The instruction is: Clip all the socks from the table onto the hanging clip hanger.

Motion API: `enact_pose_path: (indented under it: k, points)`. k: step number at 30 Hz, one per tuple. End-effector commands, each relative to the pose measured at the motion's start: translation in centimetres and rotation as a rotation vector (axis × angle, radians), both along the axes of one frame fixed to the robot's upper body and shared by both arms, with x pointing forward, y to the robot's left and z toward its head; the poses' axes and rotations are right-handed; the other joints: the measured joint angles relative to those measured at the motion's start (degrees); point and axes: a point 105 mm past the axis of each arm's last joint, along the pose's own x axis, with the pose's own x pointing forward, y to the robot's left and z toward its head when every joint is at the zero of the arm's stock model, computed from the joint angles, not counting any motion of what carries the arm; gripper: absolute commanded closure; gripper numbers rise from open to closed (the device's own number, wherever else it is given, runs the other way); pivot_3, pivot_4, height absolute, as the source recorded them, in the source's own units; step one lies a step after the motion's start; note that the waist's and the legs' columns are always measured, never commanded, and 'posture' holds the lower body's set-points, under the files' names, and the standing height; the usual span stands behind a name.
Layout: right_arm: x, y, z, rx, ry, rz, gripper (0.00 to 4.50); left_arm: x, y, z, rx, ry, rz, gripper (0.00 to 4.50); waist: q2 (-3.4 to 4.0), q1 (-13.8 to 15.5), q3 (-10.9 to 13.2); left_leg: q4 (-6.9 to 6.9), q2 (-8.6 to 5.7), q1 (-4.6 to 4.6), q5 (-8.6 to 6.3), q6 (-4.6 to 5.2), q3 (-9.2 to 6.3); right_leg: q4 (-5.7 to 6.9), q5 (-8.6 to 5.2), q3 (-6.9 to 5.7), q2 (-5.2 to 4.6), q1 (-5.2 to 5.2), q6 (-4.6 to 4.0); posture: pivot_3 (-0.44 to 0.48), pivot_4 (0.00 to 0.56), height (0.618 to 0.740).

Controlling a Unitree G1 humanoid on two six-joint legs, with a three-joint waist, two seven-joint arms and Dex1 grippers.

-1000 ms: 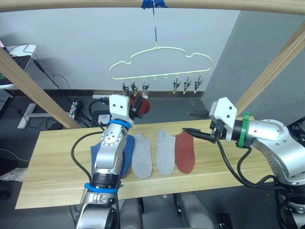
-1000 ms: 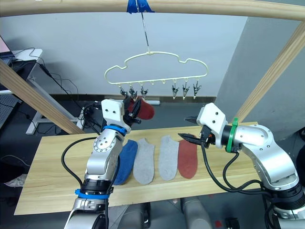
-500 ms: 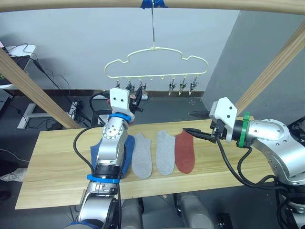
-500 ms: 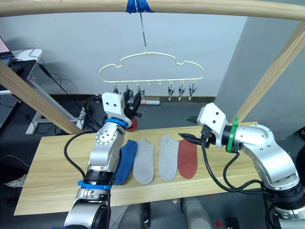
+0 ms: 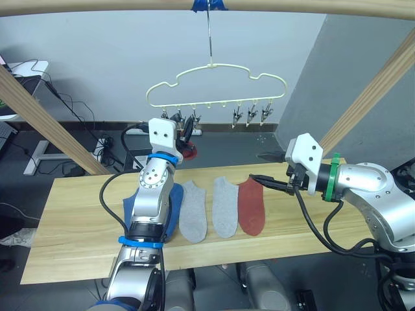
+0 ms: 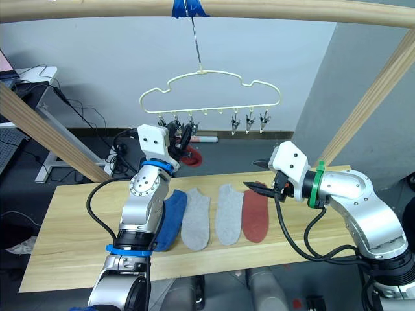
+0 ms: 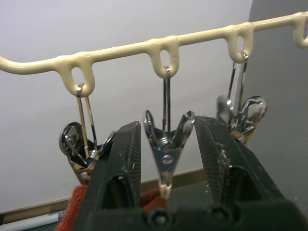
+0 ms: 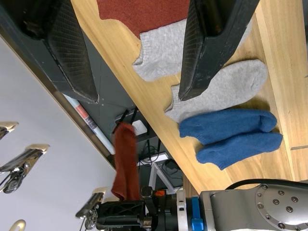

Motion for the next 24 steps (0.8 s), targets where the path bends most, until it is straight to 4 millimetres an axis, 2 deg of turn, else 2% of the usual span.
enact_pose_path:
  k: [1,11,18,24]
  points:
    - [-0.29,-0.04,0.90,0.005,-0.044,0.012,1.75,-0.33,-0.15,2.15,-0.009,-0.081,-0.002,2.57,0.00,0.00,0.00,0.00,0.00,0.00,0.00,0.00,0.00,0.00,0.00,0.00,0.00,0.00,0.00,-0.250,0.274,0.740]
    - [-0.28,-0.01,0.84,0.003,-0.042,0.016,1.75,-0.42,-0.08,2.16,-0.005,-0.085,-0.004,2.57,0.00,0.00,0.00,0.00,0.00,0.00,0.00,0.00,0.00,0.00,0.00,0.00,0.00,0.00,0.00,-0.247,0.274,0.740]
    - [-0.37,0.02,0.77,0.001,-0.039,0.020,1.71,-0.65,-0.23,2.35,0.008,-0.099,-0.011,4.13,0.00,0.01,0.00,0.00,0.00,0.00,0.00,0.00,0.00,0.00,0.00,0.00,0.00,0.00,0.00,-0.244,0.275,0.740]
    - [-0.61,0.08,0.07,-0.012,-0.018,0.025,1.71,-0.93,-0.07,2.53,0.029,-0.110,-0.014,4.21,0.00,0.02,0.00,0.00,0.00,0.00,0.00,0.00,0.00,0.00,0.00,0.00,0.00,0.00,0.00,-0.240,0.274,0.740]
